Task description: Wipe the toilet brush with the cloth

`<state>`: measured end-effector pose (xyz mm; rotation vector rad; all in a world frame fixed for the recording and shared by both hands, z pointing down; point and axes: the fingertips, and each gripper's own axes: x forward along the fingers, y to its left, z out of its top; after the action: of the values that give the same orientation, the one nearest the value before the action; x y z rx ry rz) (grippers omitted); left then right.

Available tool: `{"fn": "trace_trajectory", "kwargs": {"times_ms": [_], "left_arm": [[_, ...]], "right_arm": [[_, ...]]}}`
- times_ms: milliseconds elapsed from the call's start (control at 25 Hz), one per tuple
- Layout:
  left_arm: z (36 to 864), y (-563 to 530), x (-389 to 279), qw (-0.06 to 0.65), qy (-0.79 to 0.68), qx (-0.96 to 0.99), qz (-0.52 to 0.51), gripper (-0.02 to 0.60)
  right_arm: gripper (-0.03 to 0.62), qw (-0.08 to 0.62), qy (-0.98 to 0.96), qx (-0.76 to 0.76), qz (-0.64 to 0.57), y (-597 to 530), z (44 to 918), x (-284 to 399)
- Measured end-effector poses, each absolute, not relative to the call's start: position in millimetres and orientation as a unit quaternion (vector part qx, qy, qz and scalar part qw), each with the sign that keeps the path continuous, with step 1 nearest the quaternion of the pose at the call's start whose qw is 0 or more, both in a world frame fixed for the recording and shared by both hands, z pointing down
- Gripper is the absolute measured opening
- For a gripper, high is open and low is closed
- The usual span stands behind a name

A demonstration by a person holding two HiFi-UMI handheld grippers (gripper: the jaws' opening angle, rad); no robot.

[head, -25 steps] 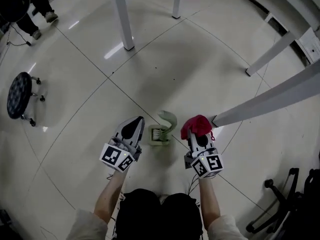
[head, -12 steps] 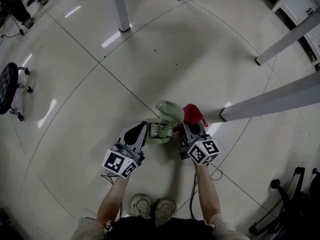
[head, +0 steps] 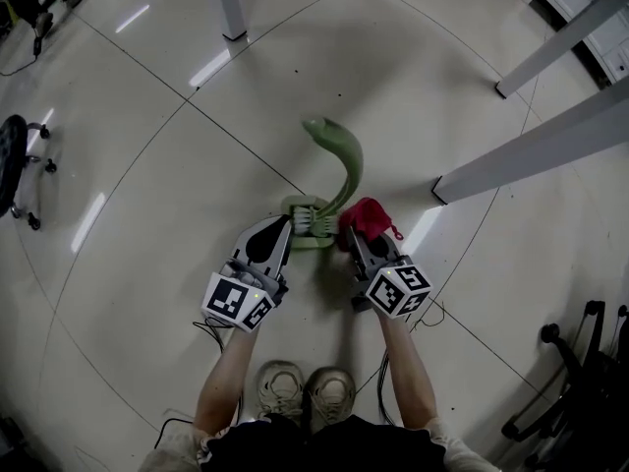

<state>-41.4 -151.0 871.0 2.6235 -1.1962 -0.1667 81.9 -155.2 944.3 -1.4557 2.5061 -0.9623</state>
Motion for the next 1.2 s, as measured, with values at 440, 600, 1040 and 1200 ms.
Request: {"fn": "trace_trajectory", "kwargs": {"times_ms": [440,600,1040,1200], "left_arm": [[882.1,-134.3,-59.2,0.140,-0.441,0.885,-0.059,0.006],[891.2,-142.0,-69.5,0.151,-0.461,0.873,-0.053,0.006],[897.0,-146.4,-68.5,0.148,-0.455,0.877,-0.045,0.005],[897.9,-145.7,-65.8,0.146,-0.448,0.881,-0.042,0.005]], "right_arm": [[0.031,0.034,0.810,-0.505,-0.295,-105.4,931.9,94.1],[0.031,0.027,0.824,-0.489,-0.283,-98.5,931.1,68.7],[0.031,-0.040,0.894,-0.412,-0.172,-77.0,905.0,-13.5],[0.031,-0.068,0.915,-0.370,-0.145,-75.6,903.9,-47.3]]}}
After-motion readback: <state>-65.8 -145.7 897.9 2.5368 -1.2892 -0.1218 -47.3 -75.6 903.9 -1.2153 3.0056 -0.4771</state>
